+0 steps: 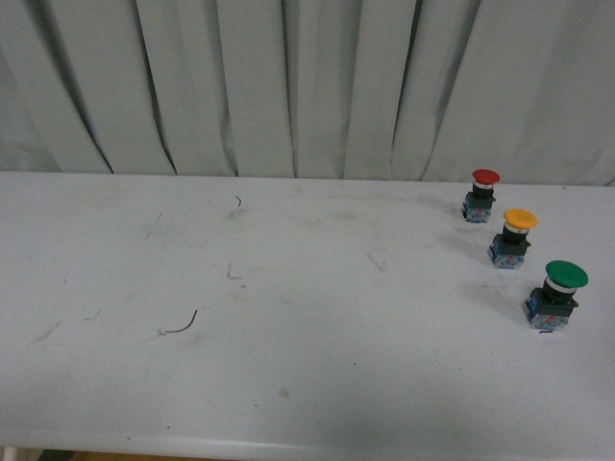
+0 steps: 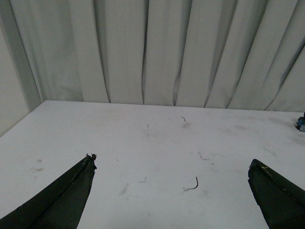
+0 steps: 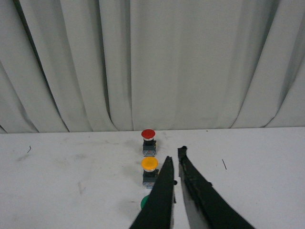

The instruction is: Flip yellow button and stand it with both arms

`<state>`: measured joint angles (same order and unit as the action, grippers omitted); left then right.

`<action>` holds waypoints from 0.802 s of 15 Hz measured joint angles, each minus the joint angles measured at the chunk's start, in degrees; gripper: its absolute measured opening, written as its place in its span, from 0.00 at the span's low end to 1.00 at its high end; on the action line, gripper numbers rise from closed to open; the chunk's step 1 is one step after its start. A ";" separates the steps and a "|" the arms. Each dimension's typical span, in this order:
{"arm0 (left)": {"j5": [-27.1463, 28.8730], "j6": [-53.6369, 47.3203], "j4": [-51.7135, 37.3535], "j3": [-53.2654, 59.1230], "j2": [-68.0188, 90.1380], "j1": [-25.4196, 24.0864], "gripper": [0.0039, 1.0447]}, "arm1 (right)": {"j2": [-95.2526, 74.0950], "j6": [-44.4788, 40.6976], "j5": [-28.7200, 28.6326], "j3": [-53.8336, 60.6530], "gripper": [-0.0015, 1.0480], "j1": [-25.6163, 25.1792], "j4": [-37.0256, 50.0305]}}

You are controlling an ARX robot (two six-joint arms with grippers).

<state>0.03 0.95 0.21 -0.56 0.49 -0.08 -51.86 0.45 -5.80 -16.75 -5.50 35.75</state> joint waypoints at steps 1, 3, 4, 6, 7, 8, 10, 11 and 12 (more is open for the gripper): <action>0.00 0.00 0.02 0.00 0.00 0.00 0.94 | 1.97 -0.13 0.70 2.10 0.02 0.72 0.07; 0.00 0.00 0.00 0.00 0.00 0.00 0.94 | 5.68 -0.26 5.33 6.27 0.02 4.50 -0.96; 0.00 0.00 -0.02 0.00 0.00 0.00 0.94 | 7.63 -0.31 5.14 7.41 0.02 5.81 -1.27; 0.00 0.00 0.00 0.00 0.00 0.00 0.94 | 13.16 -0.28 5.70 10.47 0.02 5.49 -3.72; 0.00 0.00 0.00 0.00 0.00 0.00 0.94 | 15.69 -0.28 5.70 11.72 0.02 5.49 -4.98; 0.00 0.00 0.00 0.00 0.00 0.00 0.94 | 17.18 -0.28 5.70 12.15 0.02 5.49 -5.92; 0.00 0.00 0.00 0.00 0.00 0.00 0.94 | 20.46 -0.28 5.70 13.27 0.02 5.49 -7.98; 0.00 0.00 0.00 0.00 0.00 0.00 0.94 | 22.38 -0.28 5.70 13.79 0.02 5.49 -9.55; 0.00 -0.02 0.00 0.00 0.00 0.00 0.94 | 23.96 -0.28 5.70 14.19 0.02 5.49 -10.64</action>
<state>0.03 0.93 0.21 -0.56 0.49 -0.08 -27.90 0.16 -0.10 -2.57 -0.01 25.10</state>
